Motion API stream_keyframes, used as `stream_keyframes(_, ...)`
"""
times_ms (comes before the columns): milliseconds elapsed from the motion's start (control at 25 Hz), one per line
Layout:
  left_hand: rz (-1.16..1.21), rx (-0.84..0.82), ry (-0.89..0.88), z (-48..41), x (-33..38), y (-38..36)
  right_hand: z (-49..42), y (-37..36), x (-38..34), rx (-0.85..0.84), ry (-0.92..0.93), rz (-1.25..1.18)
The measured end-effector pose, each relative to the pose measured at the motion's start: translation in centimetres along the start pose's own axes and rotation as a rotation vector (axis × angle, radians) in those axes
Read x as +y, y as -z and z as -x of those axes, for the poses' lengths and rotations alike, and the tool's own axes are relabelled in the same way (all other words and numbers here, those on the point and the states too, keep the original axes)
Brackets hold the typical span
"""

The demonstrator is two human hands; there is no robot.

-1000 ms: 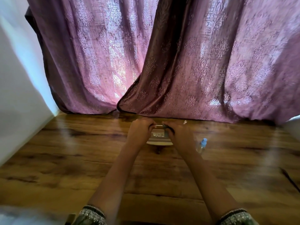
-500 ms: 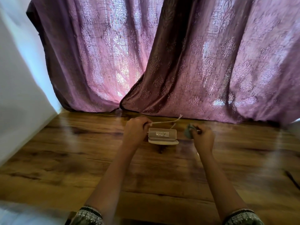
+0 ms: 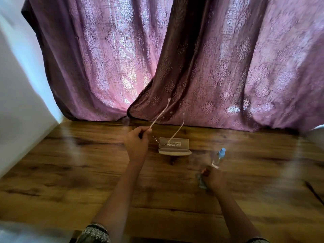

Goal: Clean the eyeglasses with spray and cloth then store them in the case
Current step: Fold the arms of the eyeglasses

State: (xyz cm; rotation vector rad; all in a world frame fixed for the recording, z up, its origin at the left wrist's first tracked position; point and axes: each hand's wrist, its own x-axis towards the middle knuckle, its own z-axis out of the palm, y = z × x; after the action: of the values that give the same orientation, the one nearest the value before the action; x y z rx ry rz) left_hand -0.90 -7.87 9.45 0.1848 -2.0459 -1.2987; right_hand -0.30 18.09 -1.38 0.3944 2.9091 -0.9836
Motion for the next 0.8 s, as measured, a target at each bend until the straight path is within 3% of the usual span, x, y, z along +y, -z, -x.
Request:
stream_keyframes(240,0.097,0.018,0.098,-0.3,-1.0,-0.3,-0.4,1.1,-2.6,0.027,0.029,-0.06)
stream_keyframes(400,0.366,-0.053,0.248,-0.2,-0.7,-0.7,-0.7,1.4,-6.2,0.069,0.213,-0.358)
stream_keyframes(680,0.626,-0.086,0.416,0.4,0.5,-2.0,0.0,2.5,-11.4,0.082,0.211,-0.924)
stream_keyframes(800,0.71,-0.098,0.478,0.5,1.2,-2.1,0.4,3.4,-11.9,0.171,0.233,-0.986)
